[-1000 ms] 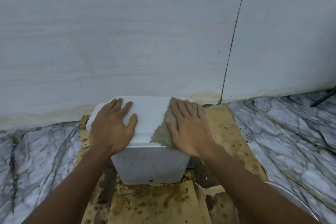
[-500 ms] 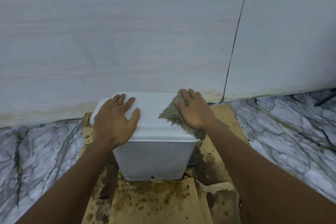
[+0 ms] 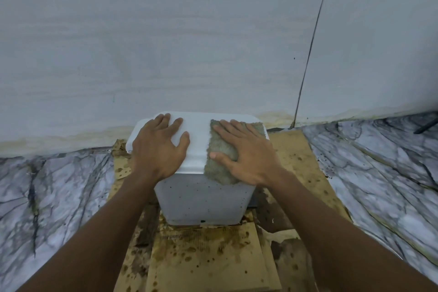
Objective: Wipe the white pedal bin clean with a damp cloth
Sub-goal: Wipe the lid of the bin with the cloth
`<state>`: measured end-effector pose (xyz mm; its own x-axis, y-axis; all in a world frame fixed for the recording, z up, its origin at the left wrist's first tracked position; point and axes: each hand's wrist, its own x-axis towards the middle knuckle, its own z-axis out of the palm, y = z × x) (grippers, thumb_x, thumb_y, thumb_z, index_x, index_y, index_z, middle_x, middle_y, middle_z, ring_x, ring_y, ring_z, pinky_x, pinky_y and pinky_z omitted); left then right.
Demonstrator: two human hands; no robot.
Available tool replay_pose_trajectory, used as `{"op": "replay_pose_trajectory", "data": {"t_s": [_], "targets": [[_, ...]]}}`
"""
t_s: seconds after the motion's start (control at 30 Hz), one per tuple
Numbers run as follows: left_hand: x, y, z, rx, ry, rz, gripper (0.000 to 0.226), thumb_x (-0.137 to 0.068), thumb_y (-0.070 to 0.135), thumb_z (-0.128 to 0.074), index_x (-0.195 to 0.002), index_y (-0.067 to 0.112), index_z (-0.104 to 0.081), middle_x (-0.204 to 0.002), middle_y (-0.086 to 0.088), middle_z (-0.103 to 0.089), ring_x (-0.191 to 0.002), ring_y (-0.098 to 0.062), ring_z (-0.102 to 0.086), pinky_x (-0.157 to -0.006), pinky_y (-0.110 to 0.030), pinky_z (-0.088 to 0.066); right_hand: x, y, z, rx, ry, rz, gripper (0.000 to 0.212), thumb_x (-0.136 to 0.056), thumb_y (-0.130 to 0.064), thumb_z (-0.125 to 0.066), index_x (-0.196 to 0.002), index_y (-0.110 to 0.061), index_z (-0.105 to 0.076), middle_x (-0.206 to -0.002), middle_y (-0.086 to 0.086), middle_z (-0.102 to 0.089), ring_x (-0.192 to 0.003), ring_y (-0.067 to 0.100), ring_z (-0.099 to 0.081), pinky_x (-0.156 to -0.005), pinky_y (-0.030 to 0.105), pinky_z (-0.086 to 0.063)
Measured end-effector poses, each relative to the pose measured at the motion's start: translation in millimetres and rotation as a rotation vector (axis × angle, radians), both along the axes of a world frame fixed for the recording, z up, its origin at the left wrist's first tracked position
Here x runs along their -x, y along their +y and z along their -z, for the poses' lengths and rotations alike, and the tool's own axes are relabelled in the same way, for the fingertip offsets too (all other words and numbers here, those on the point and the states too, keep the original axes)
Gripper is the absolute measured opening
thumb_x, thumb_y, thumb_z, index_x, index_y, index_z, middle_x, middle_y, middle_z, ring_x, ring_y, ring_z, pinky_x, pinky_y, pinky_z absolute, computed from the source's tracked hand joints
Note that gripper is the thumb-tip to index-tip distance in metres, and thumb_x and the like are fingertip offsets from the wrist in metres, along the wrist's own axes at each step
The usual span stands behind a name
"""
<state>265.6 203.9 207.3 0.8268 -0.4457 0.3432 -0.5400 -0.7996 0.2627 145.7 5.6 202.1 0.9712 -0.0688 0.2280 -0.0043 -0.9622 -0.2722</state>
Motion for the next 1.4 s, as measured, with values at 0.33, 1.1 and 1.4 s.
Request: {"op": "replay_pose_trajectory", "data": {"t_s": [0.33, 1.1, 1.4], "targets": [[-1, 6, 5, 0.016, 0.006, 0.009, 0.058, -0.099, 0.058, -0.033, -0.149, 0.032, -0.046, -0.16, -0.001, -0.037, -0.151, -0.02, -0.025, -0.121, -0.043, -0.022, 31, -45, 23, -0.17, -0.175, -0.115, 0.073, -0.088, -0.069, -0.054, -0.152, -0.038, -0.038, -0.163, -0.016, -0.026, -0.153, 0.0, -0.011, -0.127, 0.036, -0.008], [3, 4, 5, 0.002, -0.007, -0.003, 0.06, -0.098, 0.059, -0.03, -0.149, 0.032, -0.046, -0.16, -0.001, -0.037, -0.15, -0.02, -0.026, -0.121, -0.044, -0.022, 37, -57, 34, -0.223, -0.203, -0.117, 0.075, -0.087, -0.065, -0.059, -0.153, -0.034, -0.039, -0.164, -0.011, -0.027, -0.155, 0.007, -0.011, -0.125, 0.054, -0.019], [2, 5, 5, 0.005, -0.004, -0.013, 0.062, -0.096, 0.058, -0.029, -0.148, 0.03, -0.047, -0.159, -0.002, -0.039, -0.15, -0.022, -0.028, -0.121, -0.045, -0.025, 21, -6, 31, 0.123, -0.259, -0.015, 0.071, -0.095, -0.069, -0.031, -0.154, -0.029, -0.037, -0.163, -0.001, -0.033, -0.153, 0.025, -0.024, -0.124, 0.056, -0.014]]}}
